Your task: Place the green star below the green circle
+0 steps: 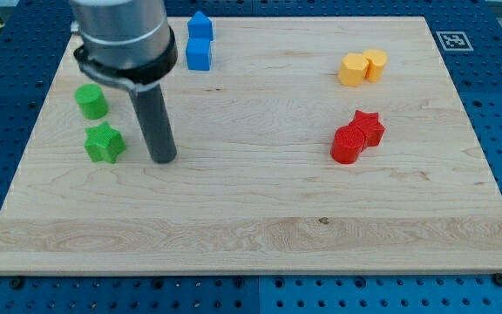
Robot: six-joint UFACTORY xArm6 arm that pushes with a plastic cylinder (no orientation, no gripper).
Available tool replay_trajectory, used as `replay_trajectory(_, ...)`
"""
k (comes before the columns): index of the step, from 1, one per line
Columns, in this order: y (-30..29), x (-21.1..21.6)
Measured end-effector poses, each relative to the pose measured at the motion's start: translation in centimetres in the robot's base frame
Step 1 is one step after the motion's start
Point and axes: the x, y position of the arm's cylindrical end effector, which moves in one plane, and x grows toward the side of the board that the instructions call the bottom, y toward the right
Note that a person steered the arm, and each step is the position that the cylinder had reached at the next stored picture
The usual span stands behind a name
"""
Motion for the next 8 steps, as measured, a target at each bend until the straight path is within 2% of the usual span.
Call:
replay_trajectory(2, -0.8, 1.3)
replay_trajectory(4, -5.3, -0.7)
replay_trajectory(8, -6.9, -0.6)
